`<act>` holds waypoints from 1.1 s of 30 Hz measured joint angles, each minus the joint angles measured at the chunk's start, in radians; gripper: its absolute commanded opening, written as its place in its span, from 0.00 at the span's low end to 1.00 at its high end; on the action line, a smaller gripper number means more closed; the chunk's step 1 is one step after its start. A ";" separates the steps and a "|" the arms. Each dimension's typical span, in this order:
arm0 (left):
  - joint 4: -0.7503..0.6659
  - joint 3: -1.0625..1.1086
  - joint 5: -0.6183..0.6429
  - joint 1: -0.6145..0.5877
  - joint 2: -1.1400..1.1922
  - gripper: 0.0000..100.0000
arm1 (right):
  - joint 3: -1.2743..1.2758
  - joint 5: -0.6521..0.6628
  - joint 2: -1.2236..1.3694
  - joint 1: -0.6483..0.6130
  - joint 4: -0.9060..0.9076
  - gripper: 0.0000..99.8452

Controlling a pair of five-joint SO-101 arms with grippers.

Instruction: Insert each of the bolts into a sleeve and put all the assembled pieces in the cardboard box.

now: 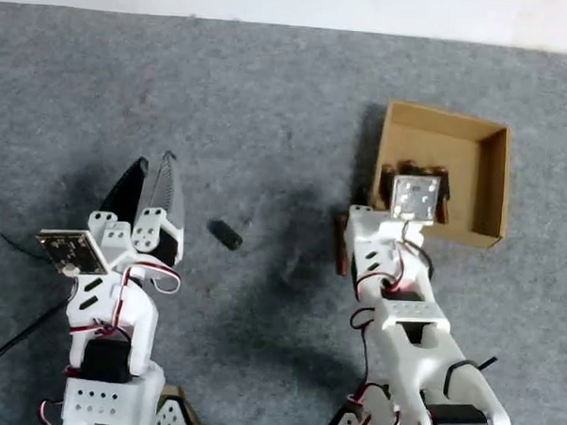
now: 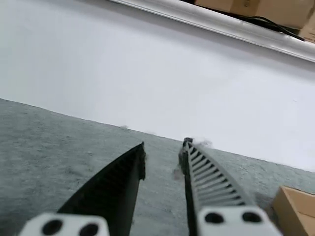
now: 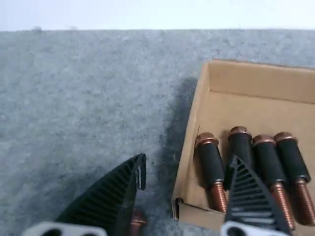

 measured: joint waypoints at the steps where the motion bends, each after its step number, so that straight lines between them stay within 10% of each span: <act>1: 0.000 0.000 0.000 -0.018 0.000 0.13 | 0.000 0.000 0.000 -0.002 0.000 0.24; 16: 0.247 0.000 0.000 -0.222 0.000 0.13 | 0.006 0.020 -0.020 -0.147 0.009 0.24; 22: 0.247 0.000 0.000 -0.222 0.000 0.13 | 0.011 0.270 -0.137 -0.479 0.341 0.24; 33: 0.272 0.000 0.000 -0.222 0.000 0.13 | -0.618 0.209 0.160 -0.643 0.882 0.24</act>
